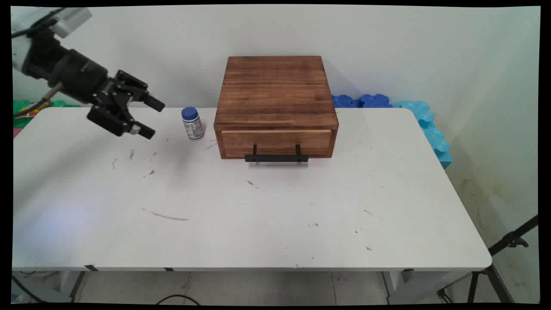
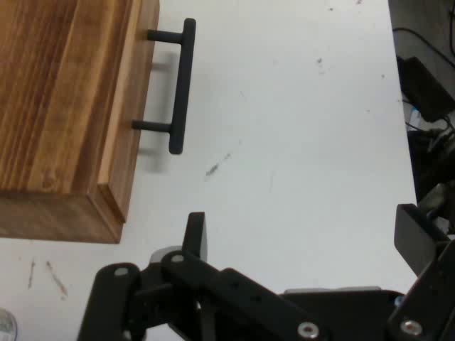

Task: Open the drawer

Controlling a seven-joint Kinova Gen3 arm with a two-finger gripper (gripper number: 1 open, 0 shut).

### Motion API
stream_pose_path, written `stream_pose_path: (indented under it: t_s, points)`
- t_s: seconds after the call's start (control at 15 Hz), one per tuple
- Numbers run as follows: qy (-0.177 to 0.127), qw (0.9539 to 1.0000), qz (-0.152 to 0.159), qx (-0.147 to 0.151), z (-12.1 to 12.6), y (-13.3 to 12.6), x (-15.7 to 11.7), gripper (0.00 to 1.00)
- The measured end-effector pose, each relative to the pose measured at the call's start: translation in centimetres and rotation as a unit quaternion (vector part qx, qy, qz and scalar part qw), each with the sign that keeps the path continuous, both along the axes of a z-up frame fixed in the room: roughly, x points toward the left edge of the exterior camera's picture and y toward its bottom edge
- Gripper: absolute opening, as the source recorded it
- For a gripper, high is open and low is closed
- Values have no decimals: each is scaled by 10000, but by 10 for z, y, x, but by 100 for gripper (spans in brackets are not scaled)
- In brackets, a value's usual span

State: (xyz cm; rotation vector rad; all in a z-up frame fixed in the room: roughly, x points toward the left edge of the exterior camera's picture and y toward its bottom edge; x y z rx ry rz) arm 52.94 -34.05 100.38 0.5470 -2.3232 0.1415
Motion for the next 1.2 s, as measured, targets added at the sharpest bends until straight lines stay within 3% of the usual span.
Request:
stream_pose_path:
  t_s: [0.73, 1.2]
  points:
    - [-261, 9993, 254, -4, 6, -28, -74, 100]
    - [-755, 9970, 171, -90, -23, -56, -139, 100]
